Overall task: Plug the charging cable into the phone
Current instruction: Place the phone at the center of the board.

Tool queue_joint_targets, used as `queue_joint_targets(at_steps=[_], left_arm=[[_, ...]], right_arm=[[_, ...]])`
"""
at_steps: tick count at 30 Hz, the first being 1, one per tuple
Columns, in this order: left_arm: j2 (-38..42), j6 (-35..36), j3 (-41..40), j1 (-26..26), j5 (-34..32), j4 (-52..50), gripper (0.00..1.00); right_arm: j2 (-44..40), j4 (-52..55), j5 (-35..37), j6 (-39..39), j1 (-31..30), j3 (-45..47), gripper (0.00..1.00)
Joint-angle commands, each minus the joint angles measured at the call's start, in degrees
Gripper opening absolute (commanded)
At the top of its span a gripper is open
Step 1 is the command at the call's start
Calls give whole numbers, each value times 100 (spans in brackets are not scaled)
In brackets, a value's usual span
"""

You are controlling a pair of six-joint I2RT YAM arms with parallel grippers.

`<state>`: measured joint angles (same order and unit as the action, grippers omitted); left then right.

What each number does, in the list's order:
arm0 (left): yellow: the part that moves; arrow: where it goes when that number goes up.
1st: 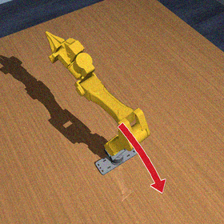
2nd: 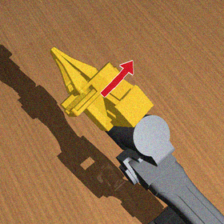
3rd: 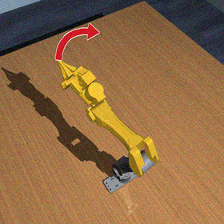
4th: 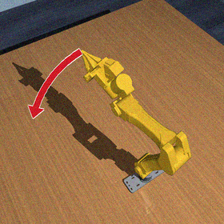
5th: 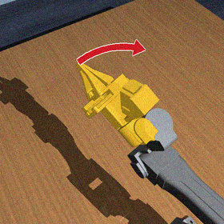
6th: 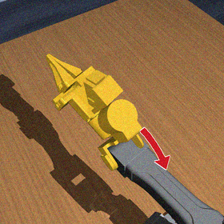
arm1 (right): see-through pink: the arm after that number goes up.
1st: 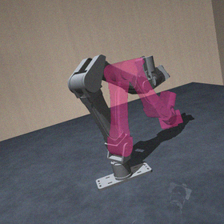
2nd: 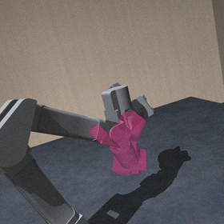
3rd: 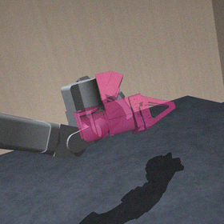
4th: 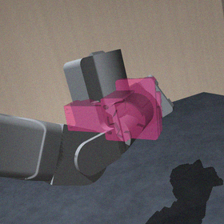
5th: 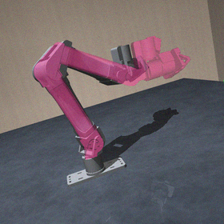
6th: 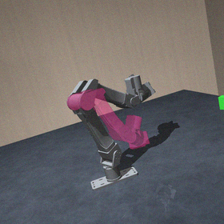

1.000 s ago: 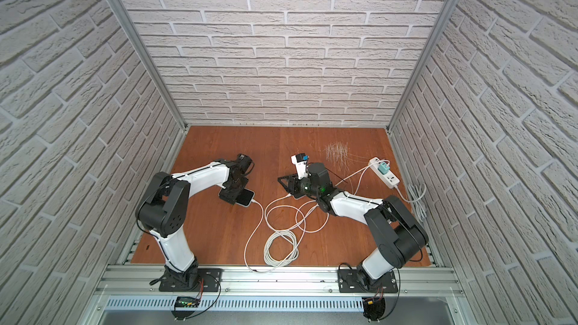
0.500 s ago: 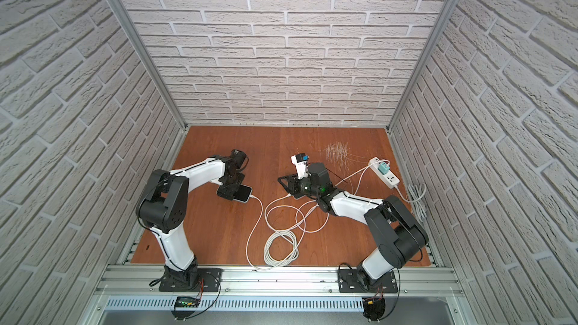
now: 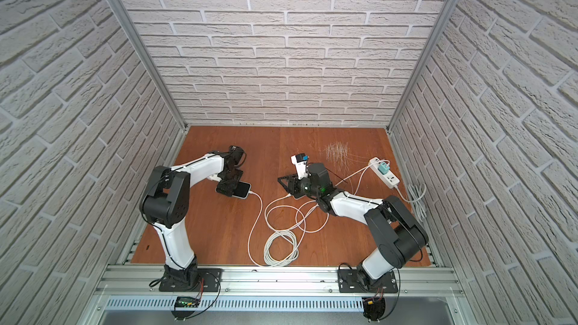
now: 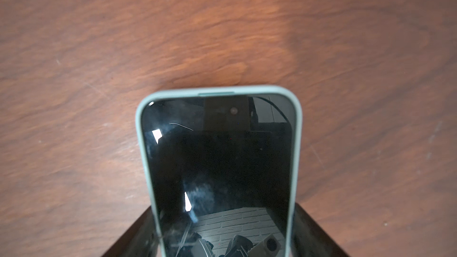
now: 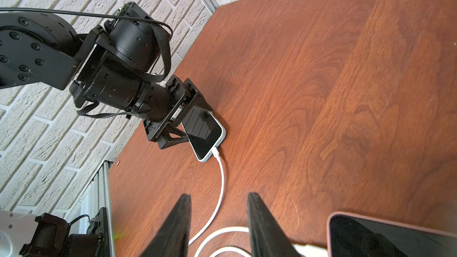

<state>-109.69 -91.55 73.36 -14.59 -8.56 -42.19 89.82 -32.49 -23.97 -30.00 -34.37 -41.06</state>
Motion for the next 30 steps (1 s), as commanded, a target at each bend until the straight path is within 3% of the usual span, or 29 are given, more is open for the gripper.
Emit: queue_joint_targets(at_steps=[1,4,7,10,12,13,15,17,19,23,26,28,30], left_arm=[[-362,5,-55,53,122,410,81],[-384,5,-63,61,128,425,84],[-390,14,-43,64,163,422,98],[-382,137,58,58,147,297,98],[-299,199,49,53,142,252,98],[-223,233,23,46,119,255,98],[8,325,-20,18,11,215,98],[422,539,-89,-32,-242,108,98],[985,830,-252,-71,-531,56,98],[2430,2090,-724,-96,-902,544,98],[3796,3593,-1169,-259,-1429,1007,98],[4771,4560,-1664,-421,-1936,1476,98],[5659,5440,-2251,-499,-2380,2008,98]], right_arm=[[-125,-191,-47,39,26,49,43],[-118,-190,-58,43,25,50,43],[-114,-192,-51,34,19,49,43],[-129,-193,-10,37,19,57,44],[-160,-191,55,36,23,84,49],[-193,-212,102,30,22,116,61],[-254,-212,153,37,27,152,63],[-305,-234,198,50,27,187,78],[-366,-231,242,62,35,214,79],[-648,-150,515,168,42,314,81],[-989,37,837,276,74,371,82],[-1435,274,1257,397,116,457,90],[-1830,620,1530,541,149,480,91]])
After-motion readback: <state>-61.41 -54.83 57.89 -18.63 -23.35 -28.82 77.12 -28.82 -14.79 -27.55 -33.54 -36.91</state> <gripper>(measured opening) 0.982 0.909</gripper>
